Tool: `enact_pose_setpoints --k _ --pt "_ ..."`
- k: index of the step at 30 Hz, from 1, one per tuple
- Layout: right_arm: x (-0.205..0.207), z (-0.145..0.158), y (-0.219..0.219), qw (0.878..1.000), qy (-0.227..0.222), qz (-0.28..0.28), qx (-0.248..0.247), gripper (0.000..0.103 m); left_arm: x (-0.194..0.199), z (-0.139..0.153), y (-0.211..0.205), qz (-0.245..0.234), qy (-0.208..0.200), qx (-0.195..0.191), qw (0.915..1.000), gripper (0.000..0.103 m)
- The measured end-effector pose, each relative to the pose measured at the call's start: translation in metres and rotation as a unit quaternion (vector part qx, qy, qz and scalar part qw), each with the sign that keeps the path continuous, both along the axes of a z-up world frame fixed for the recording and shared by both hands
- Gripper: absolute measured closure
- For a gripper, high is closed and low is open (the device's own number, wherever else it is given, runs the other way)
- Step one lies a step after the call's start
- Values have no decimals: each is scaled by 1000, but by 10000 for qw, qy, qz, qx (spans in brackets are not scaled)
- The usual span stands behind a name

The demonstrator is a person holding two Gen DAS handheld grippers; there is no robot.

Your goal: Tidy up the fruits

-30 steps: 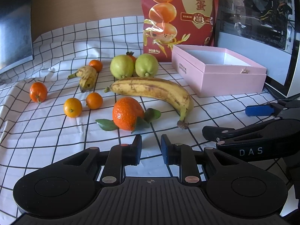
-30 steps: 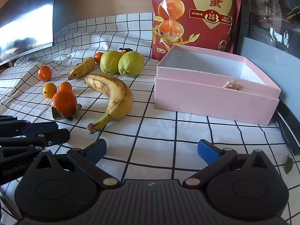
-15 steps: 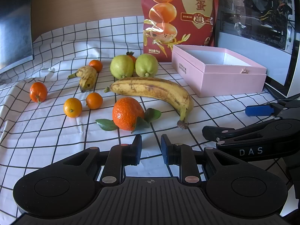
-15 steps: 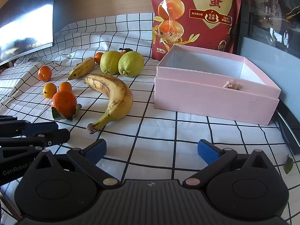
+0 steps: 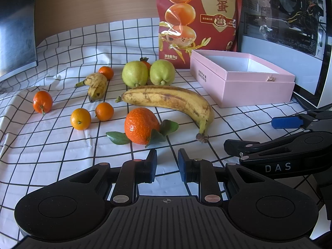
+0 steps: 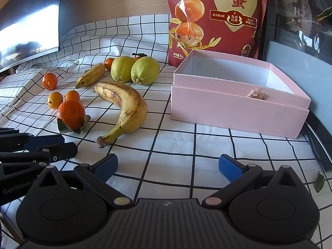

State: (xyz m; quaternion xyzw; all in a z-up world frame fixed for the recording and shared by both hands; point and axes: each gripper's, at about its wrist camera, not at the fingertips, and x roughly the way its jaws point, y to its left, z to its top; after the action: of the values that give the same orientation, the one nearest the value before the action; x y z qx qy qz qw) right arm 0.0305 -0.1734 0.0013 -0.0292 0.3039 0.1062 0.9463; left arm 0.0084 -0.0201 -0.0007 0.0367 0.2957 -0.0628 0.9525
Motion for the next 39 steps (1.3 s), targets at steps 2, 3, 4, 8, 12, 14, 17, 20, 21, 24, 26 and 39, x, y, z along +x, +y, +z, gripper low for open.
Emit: enact_pose_setpoints --k 2,3,4,8,12,14,17,20,21,24,26,39 --pt "0 0 0 10000 1 0 -1 0 0 0 0 2 -1 -2 10000 77" --pt "0 0 0 10000 1 2 1 0 0 0 0 2 -3 -4 10000 77" --pt "0 0 0 10000 1 3 0 0 0 0 0 5 -1 -5 10000 77" --pt "0 0 0 10000 1 2 2 0 0 0 0 4 0 -5 10000 77" --pt "1 0 0 10000 2 1 3 0 0 0 0 2 2 -3 10000 77" --pt "1 0 0 10000 3 1 3 0 0 0 0 2 2 -3 10000 77" --pt "1 0 0 10000 5 1 2 0 0 0 0 3 2 -2 10000 77" --pt "1 0 0 10000 9 3 4 0 0 0 0 3 1 -3 10000 77" --pt "1 0 0 10000 10 2 3 0 0 0 0 3 2 -3 10000 77" --pt "1 0 0 10000 17 9 0 0 0 0 0 3 4 1 10000 77" --pt "2 0 0 10000 55 31 -1 0 0 1 0 -8 19 11 10000 77" --pt "17 13 7 9953 945 2 -197 0 23 35 25 88 661 -230 9975 77"
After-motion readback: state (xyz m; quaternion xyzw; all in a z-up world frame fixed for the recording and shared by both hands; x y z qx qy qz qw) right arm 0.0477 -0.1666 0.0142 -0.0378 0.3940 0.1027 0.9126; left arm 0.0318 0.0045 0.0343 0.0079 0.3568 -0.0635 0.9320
